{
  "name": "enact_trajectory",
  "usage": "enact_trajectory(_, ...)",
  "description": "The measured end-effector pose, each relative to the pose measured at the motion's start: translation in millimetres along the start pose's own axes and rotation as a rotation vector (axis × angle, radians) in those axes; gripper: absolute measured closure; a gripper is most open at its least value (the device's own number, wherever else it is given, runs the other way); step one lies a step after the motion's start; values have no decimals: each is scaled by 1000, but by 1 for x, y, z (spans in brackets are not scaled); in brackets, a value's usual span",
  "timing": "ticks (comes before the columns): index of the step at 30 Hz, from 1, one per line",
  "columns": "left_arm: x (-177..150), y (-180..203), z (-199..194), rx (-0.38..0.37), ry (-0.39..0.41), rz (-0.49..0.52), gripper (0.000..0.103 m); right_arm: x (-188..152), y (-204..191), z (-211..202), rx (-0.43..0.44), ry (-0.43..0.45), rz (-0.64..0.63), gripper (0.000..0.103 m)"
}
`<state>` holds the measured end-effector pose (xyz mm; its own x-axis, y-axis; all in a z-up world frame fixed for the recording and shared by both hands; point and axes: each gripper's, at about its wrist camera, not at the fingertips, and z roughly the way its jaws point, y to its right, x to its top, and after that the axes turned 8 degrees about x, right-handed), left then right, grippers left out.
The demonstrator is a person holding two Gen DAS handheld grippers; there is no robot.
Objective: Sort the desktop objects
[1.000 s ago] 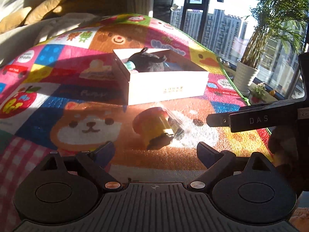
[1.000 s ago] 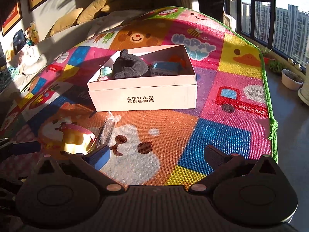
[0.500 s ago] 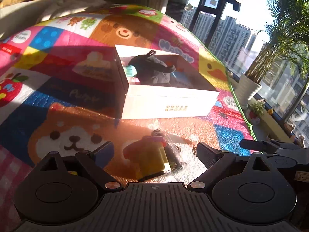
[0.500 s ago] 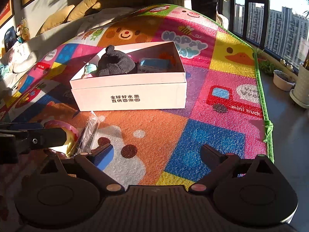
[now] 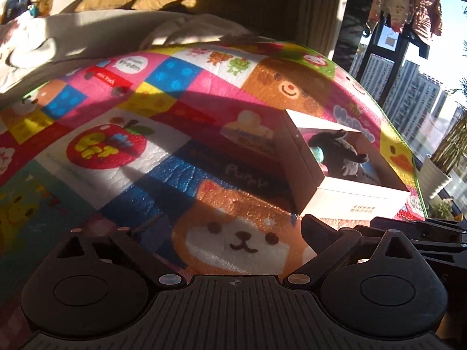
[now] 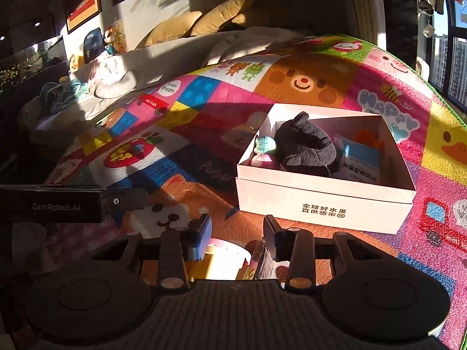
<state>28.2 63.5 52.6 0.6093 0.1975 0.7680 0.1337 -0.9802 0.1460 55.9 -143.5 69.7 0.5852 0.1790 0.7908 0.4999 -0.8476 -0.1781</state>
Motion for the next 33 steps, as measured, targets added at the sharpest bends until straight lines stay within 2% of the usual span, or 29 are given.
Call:
enact_trajectory(2, -5, -5, -3, 5, -7, 8, 3, 2, -5, 11, 24, -37, -6, 77)
enact_trajectory(8, -23, -12, -7, -4, -48, 74, 1, -11, -9, -10, 130, -106, -10, 80)
enact_trajectory(12, -25, -18, -7, 11, -55, 45, 1, -29, -20, -32, 172, -147, -58, 80)
enact_trajectory(15, -24, -18, -10, -1, -47, 33, 1, -41, -28, -46, 156, -157, -111, 80)
enact_trajectory(19, -24, -11, -14, -29, -43, 49, 0, -49, -24, -58, 136, -186, -115, 78)
enact_trajectory(22, -27, -4, -18, -58, -43, 66, 0, -50, -16, -68, 107, -172, -94, 65)
enact_trajectory(24, -29, 0, -21, -83, -41, 86, 0, -47, -8, -77, 72, -123, -73, 50)
enact_trajectory(27, -34, 13, -26, -146, -32, 144, 0, -41, 9, -85, 27, -57, -20, 40)
enact_trajectory(31, -45, 40, -29, -234, -48, 263, 0, -44, 28, -67, -71, -60, -14, 43)
enact_trajectory(33, -54, 54, -27, -252, -66, 319, 0, -50, 29, -57, -61, -80, -39, 59)
